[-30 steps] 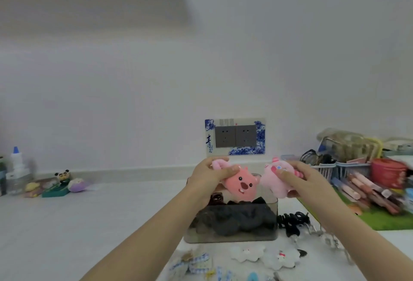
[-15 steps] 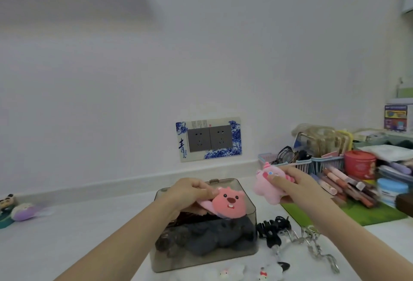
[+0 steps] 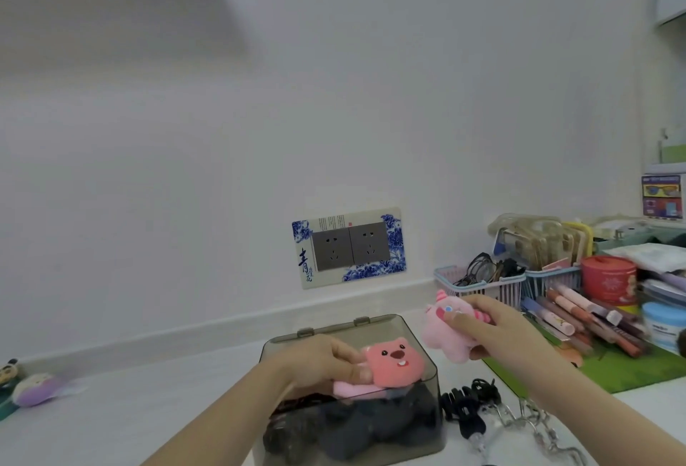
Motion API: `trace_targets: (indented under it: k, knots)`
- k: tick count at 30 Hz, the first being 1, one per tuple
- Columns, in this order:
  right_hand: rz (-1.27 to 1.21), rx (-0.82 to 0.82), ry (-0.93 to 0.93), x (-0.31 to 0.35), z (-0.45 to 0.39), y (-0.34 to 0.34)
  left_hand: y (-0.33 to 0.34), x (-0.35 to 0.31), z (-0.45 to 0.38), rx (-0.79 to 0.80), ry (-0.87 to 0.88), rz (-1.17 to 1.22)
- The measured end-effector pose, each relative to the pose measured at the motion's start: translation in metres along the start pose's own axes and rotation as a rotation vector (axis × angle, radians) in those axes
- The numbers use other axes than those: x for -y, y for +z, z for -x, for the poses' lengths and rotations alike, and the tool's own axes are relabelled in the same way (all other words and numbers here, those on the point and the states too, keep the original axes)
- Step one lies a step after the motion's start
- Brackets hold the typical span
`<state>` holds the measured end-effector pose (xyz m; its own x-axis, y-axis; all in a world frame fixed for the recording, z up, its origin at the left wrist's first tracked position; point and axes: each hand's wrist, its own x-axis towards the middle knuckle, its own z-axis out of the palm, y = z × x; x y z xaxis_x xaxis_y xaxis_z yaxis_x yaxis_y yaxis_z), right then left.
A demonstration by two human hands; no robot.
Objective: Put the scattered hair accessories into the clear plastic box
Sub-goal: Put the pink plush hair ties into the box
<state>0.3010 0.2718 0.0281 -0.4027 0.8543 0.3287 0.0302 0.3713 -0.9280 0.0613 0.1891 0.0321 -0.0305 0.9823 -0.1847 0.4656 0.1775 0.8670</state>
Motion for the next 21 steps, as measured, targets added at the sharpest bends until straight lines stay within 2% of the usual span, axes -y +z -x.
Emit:
trace_targets:
  k: [4, 11, 13, 15, 17, 21]
  knots:
    - [0.032, 0.013, -0.004, -0.001, -0.001, 0.000, -0.001, 0.004, -0.009, -0.125, 0.016, -0.169]
    - [0.030, 0.021, 0.000, -0.004, -0.003, 0.001, 0.001, 0.004, -0.009, -0.092, 0.067, -0.440]
    - [0.035, 0.023, -0.003, -0.004, -0.003, 0.002, -0.001, 0.002, -0.007, -0.015, 0.074, -0.418]
    - [0.035, 0.026, -0.003, -0.004, -0.003, 0.003, -0.001, -0.002, -0.005, 0.069, 0.072, -0.268]
    - [0.038, 0.029, 0.003, -0.005, -0.004, 0.004, 0.003, -0.008, -0.005, 0.063, 0.057, -0.179]
    - [0.022, 0.025, 0.012, -0.007, -0.006, 0.009, 0.012, -0.016, -0.013, 0.051, 0.031, -0.282]
